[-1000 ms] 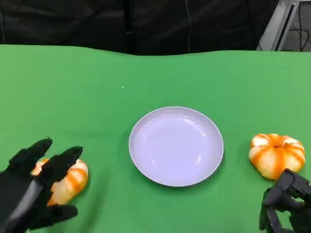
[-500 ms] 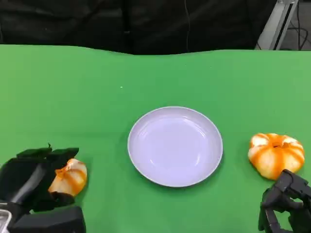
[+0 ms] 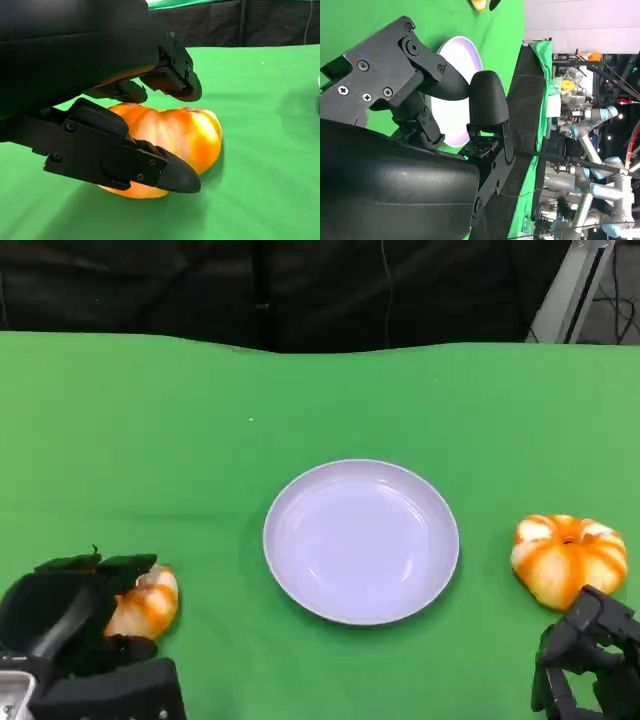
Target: Grasp the bread from the table and place it into the plate.
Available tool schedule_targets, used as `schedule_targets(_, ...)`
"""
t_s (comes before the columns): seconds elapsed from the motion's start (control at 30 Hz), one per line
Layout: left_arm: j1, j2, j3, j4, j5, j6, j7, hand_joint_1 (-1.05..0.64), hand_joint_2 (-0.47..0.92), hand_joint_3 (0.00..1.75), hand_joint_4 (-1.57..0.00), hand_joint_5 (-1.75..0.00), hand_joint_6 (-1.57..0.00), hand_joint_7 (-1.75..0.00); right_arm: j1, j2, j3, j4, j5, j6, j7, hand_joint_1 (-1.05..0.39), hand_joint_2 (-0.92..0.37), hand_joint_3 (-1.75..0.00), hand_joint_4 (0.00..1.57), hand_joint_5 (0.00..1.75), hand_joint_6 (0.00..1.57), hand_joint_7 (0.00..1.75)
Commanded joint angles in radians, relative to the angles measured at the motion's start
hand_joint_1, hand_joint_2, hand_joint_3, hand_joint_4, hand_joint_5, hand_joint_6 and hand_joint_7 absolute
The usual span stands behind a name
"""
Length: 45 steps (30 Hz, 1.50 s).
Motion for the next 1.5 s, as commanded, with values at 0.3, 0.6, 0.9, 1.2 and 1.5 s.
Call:
schedule_targets(0.3,0.071,0.048,-0.027,-0.108,-0.011,0.077,-0.027,-0.74,0.92,0.04,-0.48,-0.01,-0.53,0.00,0.003,-0.009,-0.004,-0.005,0.001,-0.008,-0.006,-0.15,-0.49,-1.30,0.88,1.75,0.77,1.59)
schedule_targets(0.6,0.086,0.039,-0.026,-0.158,-0.027,0.134,-0.047,-0.33,0.92,0.10,-0.92,-0.08,-0.87,-0.07,0.003,-0.009,-0.005,-0.008,0.008,-0.002,-0.003,-0.15,-0.49,-1.30,0.88,1.75,0.77,1.60)
schedule_targets(0.9,0.077,0.032,-0.018,-0.148,-0.054,0.095,0.020,-0.18,0.92,0.09,-1.09,-0.08,-0.98,-0.06,0.004,-0.009,-0.005,-0.011,0.009,-0.001,-0.003,-0.14,-0.49,-1.30,0.87,1.75,0.77,1.60)
schedule_targets(1.2,0.076,0.044,-0.003,-0.199,-0.076,0.088,0.011,-0.16,0.92,0.06,-1.06,-0.05,-0.99,-0.03,0.012,-0.014,-0.006,-0.017,0.014,0.006,0.002,-0.15,-0.50,-1.29,0.86,1.75,0.77,1.59)
schedule_targets(1.5,0.025,0.069,0.023,-0.342,-0.077,0.091,-0.061,-0.15,0.92,0.10,-1.09,-0.05,-0.99,-0.02,0.008,-0.014,-0.006,-0.013,0.012,0.001,0.003,-0.14,-0.50,-1.29,0.86,1.75,0.77,1.58)
